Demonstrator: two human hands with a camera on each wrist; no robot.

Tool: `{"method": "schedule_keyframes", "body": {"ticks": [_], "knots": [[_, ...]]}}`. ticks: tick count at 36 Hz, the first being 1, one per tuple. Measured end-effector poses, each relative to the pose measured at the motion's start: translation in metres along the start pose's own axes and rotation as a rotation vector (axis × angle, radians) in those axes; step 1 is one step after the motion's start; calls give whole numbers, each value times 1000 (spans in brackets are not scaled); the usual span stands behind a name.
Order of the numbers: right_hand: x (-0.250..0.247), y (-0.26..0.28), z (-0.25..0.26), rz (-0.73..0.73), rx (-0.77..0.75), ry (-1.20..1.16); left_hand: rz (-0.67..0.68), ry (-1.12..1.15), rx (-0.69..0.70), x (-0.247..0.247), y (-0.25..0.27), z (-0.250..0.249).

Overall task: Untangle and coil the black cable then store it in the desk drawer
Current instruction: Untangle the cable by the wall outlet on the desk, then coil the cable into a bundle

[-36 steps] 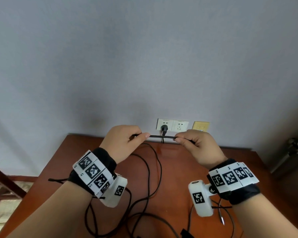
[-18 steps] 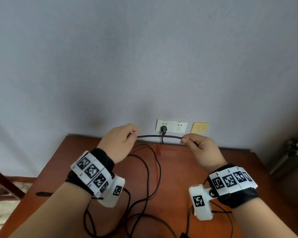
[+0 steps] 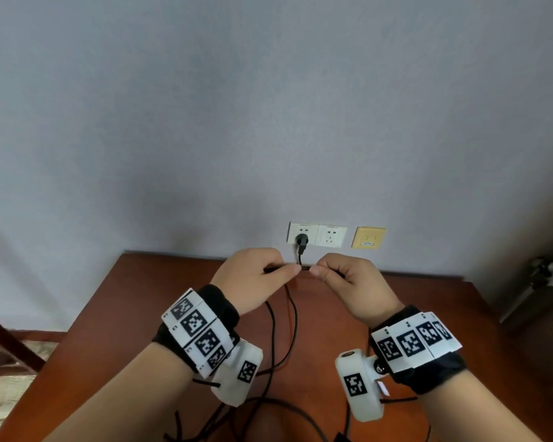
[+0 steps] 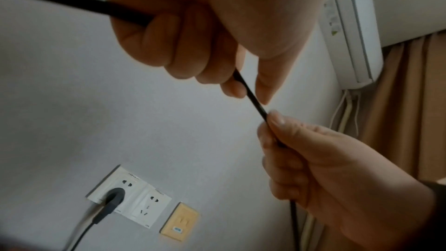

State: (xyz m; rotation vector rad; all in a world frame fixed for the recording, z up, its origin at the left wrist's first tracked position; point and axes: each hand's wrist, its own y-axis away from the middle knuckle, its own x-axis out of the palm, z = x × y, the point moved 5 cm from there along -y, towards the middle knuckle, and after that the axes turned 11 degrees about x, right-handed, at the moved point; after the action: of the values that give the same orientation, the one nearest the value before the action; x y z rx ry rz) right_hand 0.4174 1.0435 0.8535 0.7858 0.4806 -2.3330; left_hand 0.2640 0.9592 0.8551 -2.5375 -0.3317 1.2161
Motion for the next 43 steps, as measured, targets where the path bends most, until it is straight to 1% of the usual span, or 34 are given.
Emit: {"method": "schedule_keyframes", "body": {"ticks": [7, 12, 15, 18, 21, 25, 29, 32, 36, 41, 43], "knots": [[-13, -1, -19, -7, 74, -8, -79, 13, -53, -24, 7, 21], [-22, -6, -30, -20, 98, 49, -124, -18, -60, -41, 12, 31], [-26, -5, -37, -13, 131, 64, -142, -19, -93, -49, 15, 39], [-24, -6, -39, -24, 152, 59, -131, -79, -94, -51, 17, 38], [-21, -8, -35, -50, 138, 44, -80, -150, -107, -47, 13, 38], [-12, -9, -21, -43, 85, 45, 0, -109, -146, -30, 8, 33], [9, -9, 3, -13, -8, 61, 57, -50, -45, -3, 1, 3], [23, -9, 14, 5, -70, 43, 110, -58, 35, 17, -4, -18], [19, -10, 13, 2, -59, 44, 63, 2, 39, 18, -5, -21], [13, -7, 11, 60, -73, 24, -9, 54, 99, 8, -1, -15], [11, -7, 9, 77, -57, 15, -48, 59, 116, 3, -1, -12]]}}
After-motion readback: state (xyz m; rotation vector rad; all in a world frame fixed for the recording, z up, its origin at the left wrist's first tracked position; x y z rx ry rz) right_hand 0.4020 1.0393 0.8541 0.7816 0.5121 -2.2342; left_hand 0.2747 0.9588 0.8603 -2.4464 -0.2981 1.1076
